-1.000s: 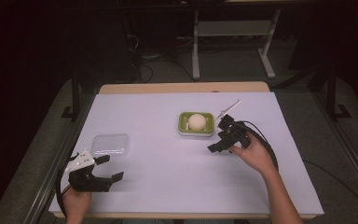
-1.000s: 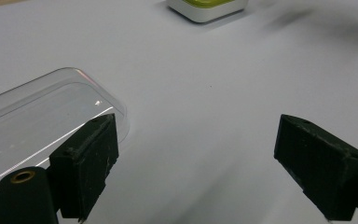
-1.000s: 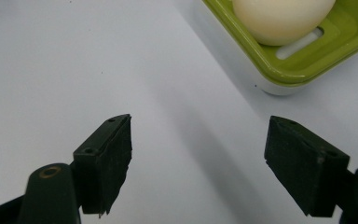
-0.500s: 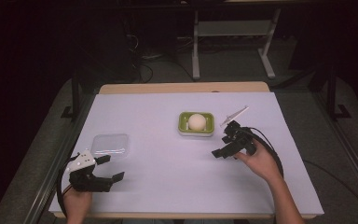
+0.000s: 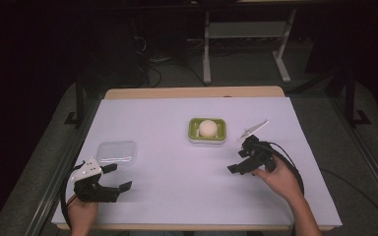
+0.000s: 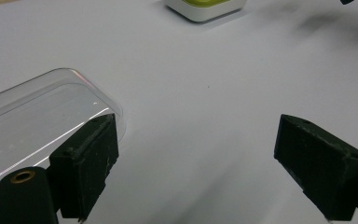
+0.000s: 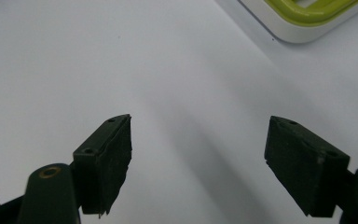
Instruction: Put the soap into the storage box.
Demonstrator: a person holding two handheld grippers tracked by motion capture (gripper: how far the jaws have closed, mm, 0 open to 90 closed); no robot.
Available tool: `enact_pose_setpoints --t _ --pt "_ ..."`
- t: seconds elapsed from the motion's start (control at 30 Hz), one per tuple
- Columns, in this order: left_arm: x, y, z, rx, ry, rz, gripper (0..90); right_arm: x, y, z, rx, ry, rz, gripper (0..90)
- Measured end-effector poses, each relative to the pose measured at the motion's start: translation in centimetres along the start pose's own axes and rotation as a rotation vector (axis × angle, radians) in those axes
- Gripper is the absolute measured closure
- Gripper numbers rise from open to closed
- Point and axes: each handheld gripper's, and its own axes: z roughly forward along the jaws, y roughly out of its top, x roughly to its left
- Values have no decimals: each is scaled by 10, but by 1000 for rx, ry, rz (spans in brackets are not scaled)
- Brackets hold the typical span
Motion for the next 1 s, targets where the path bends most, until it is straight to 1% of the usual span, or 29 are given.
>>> enact_pose_setpoints --t 0.17,0.23,0.37,0.43,0.47,0.5,0.57,0.6,0.67,0.73,0.77,0.8,0.93,1.0 --pt "0 0 0 2 0 -1 130 3 -8 -2 -5 -4 -1 223" --pt "0 0 0 4 0 4 130 5 -11 -4 -14 -6 1 223" --pt "0 0 1 8 -3 11 130 8 -18 -5 -15 -6 2 223" --pt "0 0 1 8 -3 10 130 9 -20 -5 -12 -7 3 223" --pt "0 0 1 10 -2 6 130 10 -24 -5 -12 -7 0 223" --pt "-1 0 2 9 -3 3 130 11 -25 -5 -11 -7 7 223" --pt "0 0 2 11 -3 5 130 11 -29 -6 -14 -7 2 223" --pt "0 0 2 13 -3 6 130 12 -30 -6 -15 -8 11 223" --pt "0 0 2 17 -2 5 130 14 -34 -7 -19 -9 13 223" --pt "0 0 2 19 -3 7 130 15 -36 -8 -28 -9 5 223" --pt "0 0 2 19 -3 8 130 16 -37 -8 -29 -7 11 223" --pt "0 0 3 20 -3 8 130 16 -39 -8 -30 -6 6 223" --pt "1 0 3 23 -4 9 130 20 -46 -8 -30 -7 12 223" --pt "1 -1 4 24 -5 3 130 21 -49 -8 -28 -6 12 223"
